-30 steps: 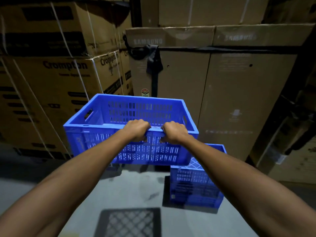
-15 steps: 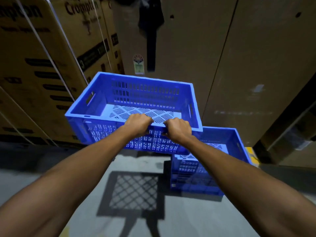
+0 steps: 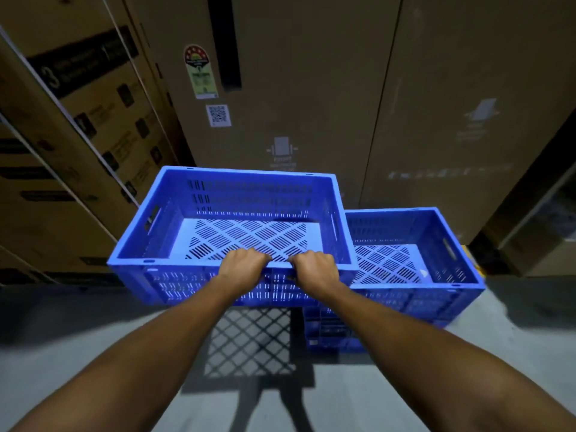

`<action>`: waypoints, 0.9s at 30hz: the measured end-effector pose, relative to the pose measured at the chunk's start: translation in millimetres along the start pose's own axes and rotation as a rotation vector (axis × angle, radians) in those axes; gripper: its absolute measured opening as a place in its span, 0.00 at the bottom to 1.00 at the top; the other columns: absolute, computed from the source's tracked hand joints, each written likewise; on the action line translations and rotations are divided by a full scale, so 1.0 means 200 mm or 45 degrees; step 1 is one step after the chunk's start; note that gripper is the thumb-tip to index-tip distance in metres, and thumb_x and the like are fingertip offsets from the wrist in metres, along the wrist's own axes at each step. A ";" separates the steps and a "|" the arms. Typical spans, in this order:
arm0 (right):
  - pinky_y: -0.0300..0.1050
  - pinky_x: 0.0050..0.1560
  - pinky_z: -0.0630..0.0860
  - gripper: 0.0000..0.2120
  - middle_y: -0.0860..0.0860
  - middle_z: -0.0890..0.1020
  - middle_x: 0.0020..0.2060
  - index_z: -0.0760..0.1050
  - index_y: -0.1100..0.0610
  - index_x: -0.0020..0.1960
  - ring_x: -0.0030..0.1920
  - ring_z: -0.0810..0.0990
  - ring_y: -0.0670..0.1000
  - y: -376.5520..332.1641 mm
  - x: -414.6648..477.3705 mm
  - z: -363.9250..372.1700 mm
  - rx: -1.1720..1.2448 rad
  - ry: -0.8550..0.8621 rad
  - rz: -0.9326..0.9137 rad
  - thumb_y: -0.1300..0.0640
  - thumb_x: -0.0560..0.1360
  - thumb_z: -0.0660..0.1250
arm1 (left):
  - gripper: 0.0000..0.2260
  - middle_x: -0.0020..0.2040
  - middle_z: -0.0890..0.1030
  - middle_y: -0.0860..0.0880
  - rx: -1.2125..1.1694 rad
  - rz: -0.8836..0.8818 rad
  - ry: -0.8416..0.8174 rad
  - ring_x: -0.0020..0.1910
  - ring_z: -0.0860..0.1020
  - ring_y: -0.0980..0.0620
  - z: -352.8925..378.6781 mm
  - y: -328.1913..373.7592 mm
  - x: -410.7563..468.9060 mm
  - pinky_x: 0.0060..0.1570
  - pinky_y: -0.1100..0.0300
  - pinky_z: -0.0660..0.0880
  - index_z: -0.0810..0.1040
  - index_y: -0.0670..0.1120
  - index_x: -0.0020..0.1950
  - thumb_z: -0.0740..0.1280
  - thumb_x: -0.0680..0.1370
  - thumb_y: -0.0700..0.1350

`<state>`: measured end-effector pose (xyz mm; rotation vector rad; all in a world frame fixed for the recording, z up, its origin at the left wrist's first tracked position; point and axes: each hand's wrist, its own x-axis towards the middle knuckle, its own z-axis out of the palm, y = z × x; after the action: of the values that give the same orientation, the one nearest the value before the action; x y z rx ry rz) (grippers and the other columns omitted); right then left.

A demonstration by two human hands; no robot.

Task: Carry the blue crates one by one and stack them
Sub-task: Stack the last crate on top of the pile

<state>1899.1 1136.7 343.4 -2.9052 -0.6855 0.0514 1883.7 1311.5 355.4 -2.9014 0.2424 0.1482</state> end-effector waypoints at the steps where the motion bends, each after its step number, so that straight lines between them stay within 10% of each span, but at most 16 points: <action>1: 0.48 0.44 0.69 0.07 0.55 0.83 0.49 0.78 0.50 0.53 0.52 0.81 0.60 0.02 0.01 0.02 -0.020 0.010 -0.003 0.51 0.77 0.67 | 0.11 0.55 0.81 0.46 0.005 0.002 0.011 0.57 0.79 0.41 0.03 0.01 0.02 0.50 0.51 0.73 0.75 0.53 0.60 0.65 0.78 0.49; 27: 0.47 0.42 0.68 0.08 0.53 0.83 0.47 0.79 0.51 0.52 0.50 0.81 0.58 0.20 0.27 0.04 -0.060 0.027 -0.013 0.49 0.75 0.71 | 0.11 0.54 0.81 0.47 -0.096 0.058 -0.004 0.55 0.79 0.43 0.06 -0.01 0.33 0.47 0.52 0.72 0.77 0.52 0.58 0.68 0.77 0.51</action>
<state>1964.7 1127.0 328.7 -2.9423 -0.7074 0.0039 1948.7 1306.3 337.0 -2.9713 0.3095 0.1738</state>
